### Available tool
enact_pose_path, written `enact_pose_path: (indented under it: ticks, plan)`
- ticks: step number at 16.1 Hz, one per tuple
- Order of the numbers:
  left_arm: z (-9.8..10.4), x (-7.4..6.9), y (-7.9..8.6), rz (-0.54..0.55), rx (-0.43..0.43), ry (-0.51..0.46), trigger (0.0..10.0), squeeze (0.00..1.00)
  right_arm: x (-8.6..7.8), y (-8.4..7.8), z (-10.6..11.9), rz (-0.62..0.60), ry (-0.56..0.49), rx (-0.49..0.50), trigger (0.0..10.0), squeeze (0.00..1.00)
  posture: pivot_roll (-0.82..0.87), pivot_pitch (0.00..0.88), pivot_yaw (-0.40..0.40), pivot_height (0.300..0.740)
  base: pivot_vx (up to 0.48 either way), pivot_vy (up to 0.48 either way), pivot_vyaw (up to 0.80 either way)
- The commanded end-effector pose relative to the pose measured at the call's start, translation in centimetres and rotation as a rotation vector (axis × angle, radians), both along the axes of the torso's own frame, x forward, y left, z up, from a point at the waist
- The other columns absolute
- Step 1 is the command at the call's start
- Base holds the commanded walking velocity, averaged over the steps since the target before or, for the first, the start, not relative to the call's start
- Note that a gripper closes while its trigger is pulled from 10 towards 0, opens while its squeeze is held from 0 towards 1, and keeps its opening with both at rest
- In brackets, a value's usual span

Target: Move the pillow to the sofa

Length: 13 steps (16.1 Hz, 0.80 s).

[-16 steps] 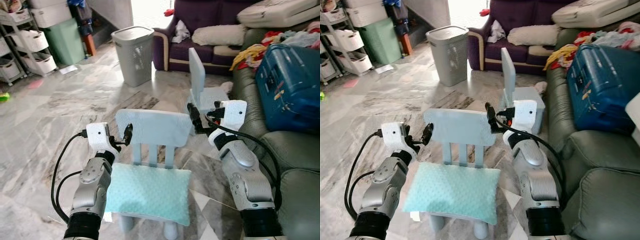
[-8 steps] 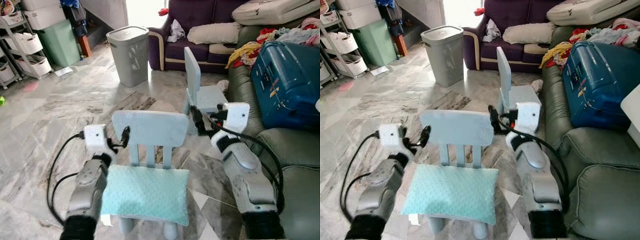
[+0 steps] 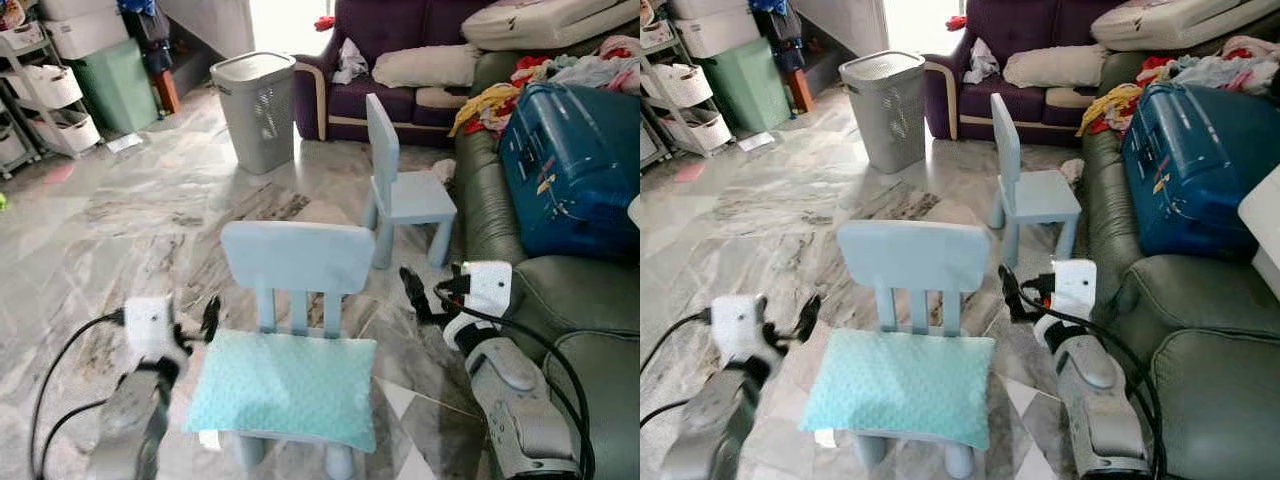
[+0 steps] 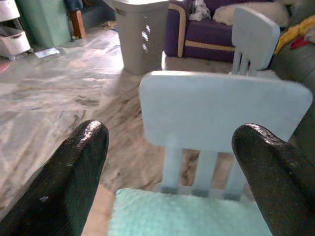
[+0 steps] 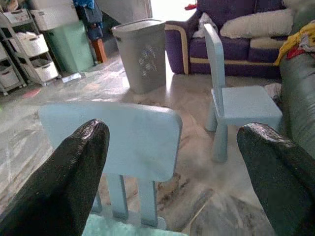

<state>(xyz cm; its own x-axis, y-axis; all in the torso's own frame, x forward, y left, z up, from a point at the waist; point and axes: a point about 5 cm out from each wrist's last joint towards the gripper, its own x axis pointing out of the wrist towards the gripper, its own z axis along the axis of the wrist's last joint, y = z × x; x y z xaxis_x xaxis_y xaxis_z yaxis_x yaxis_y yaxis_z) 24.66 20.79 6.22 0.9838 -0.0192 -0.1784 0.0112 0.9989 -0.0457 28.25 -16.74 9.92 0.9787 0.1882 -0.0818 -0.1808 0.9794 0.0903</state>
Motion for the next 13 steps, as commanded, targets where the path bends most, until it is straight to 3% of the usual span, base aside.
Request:
enact_pose_path:
  ticks: [1, 5, 13]
  plan:
    - [0.1, -0.3, 0.2, -0.013, 0.027, 0.006, 10.0, 0.00, 0.1, 0.1, 0.3, 0.005, -0.019, 0.000, 10.0, 0.00, -0.06, 0.000, 0.036, 0.740, 0.000, 0.000, 0.00]
    - [0.2, -0.7, 0.8, -0.007, 0.039, 0.017, 10.0, 0.00, 0.1, 0.7, 0.1, 0.016, -0.015, 0.014, 10.0, 0.00, -0.05, 0.003, 0.040, 0.740, 0.000, 0.000, 0.00]
    - [0.5, -1.4, 0.0, -0.028, 0.030, 0.041, 10.0, 0.00, -0.6, 1.0, 0.0, 0.029, -0.014, 0.014, 10.0, 0.00, -0.06, 0.045, 0.044, 0.740, 0.000, 0.000, 0.00]
